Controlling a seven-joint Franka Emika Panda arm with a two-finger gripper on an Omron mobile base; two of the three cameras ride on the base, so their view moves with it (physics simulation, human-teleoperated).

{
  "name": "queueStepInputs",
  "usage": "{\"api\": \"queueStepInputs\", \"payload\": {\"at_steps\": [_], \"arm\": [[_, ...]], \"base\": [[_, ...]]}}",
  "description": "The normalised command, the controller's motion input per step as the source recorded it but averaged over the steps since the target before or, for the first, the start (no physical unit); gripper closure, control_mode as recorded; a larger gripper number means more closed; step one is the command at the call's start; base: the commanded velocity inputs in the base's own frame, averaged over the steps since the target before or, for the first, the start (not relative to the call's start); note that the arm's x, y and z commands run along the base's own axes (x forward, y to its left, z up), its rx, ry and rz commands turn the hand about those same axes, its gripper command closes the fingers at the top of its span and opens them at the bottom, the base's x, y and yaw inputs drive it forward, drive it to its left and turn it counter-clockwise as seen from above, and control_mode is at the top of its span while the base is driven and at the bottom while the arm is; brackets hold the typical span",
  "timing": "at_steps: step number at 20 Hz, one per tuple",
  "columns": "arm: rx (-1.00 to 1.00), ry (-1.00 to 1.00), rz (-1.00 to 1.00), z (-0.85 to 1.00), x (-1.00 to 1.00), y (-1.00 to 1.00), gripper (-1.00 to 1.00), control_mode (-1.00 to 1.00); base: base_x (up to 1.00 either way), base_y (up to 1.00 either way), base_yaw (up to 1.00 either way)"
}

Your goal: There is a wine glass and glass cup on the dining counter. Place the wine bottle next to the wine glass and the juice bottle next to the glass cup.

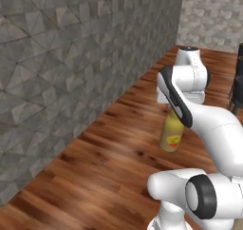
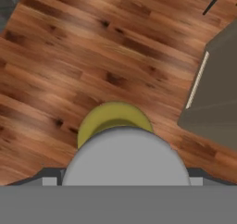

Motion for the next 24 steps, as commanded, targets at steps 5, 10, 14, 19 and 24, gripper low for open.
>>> {"api": "queueStepInputs", "payload": {"at_steps": [5, 10, 14, 19, 24], "arm": [[0.00, 0.00, 0.00, 0.00, 0.00, 0.00, 1.00, 1.00], [0.00, 0.00, 0.00, 0.00, 0.00, 0.00, 1.00, 1.00], [0.00, 0.00, 0.00, 0.00, 0.00, 0.00, 1.00, 1.00], [0.00, 0.00, 0.00, 0.00, 0.00, 0.00, 1.00, 1.00], [0.00, 0.00, 0.00, 0.00, 0.00, 0.00, 1.00, 1.00]], "base": [[0.74, 0.39, -0.32], [0.75, 0.39, -0.31], [0.79, 0.38, -0.26], [0.87, 0.35, -0.15], [0.89, 0.31, -0.10]]}}
